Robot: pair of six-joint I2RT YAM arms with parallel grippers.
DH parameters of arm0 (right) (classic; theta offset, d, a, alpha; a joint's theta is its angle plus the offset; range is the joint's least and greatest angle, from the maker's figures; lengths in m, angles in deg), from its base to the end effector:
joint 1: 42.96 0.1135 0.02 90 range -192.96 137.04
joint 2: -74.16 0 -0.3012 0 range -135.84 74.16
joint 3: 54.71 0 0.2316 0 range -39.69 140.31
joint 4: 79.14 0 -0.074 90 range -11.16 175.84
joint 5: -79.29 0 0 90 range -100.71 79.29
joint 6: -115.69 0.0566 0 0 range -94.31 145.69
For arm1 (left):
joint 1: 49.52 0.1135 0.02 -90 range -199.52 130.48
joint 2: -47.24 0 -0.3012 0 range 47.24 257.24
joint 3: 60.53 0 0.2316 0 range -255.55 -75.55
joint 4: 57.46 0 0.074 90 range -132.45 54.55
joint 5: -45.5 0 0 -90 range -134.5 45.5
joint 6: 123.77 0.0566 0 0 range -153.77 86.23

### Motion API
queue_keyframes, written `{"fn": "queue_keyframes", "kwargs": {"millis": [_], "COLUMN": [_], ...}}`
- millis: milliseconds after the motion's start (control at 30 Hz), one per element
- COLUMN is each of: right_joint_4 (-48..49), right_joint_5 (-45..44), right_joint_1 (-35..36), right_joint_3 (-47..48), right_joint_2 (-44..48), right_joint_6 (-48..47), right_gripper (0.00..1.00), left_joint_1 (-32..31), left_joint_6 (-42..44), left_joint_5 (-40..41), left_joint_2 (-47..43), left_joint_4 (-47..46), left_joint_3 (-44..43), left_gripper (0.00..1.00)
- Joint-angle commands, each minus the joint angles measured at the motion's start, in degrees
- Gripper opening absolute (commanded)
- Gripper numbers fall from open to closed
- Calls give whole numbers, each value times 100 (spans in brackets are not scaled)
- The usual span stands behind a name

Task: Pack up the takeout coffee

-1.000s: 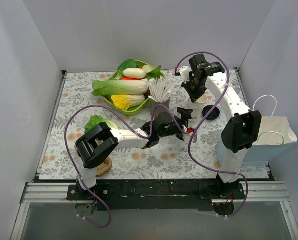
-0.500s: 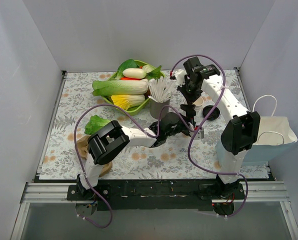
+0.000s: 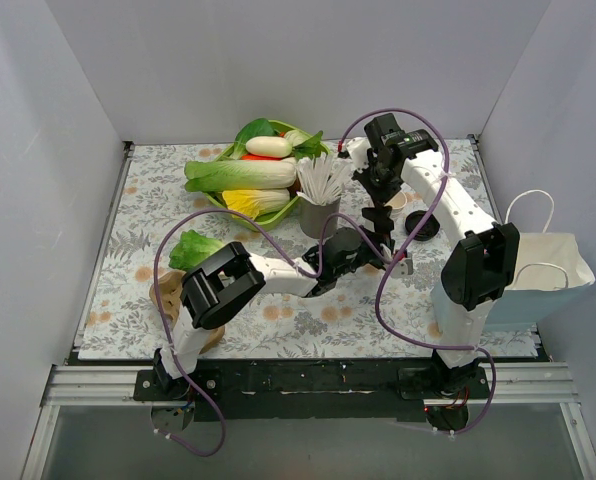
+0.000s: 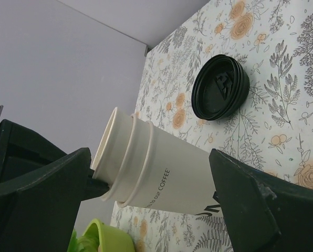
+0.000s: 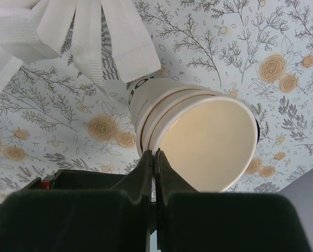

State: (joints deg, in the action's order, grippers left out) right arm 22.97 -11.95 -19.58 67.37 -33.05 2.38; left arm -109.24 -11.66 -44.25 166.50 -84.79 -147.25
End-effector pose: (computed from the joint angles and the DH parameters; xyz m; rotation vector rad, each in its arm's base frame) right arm 0.3605 0.1545 0.3443 -1.0519 2.4547 -0.0285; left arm 0.2486 -0.4252 0.2398 1.1012 1.2758 -0.4925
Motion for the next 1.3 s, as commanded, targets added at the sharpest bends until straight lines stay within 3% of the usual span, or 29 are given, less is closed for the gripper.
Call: {"fn": "queue_keyframes", "kwargs": {"millis": [0,300,1267], "right_joint_4": [-15,-41,-173], "right_joint_5": [-157,-228,-61], "right_joint_1": [18,18,53], "right_joint_3": [147,201,87], "right_joint_2": [79,78,149], "right_joint_6": [20,-16,-24], "right_gripper": [1,1,1], "left_joint_1": [-13,-22,-22], "left_joint_6": [-40,-286,-374], "left_joint_5": [90,80,212], "left_joint_2": [-368,-457,-132], "left_joint_4": [-397,394,113], "left_joint_3": [130,280,-46], "left_gripper": [98,97,98]}}
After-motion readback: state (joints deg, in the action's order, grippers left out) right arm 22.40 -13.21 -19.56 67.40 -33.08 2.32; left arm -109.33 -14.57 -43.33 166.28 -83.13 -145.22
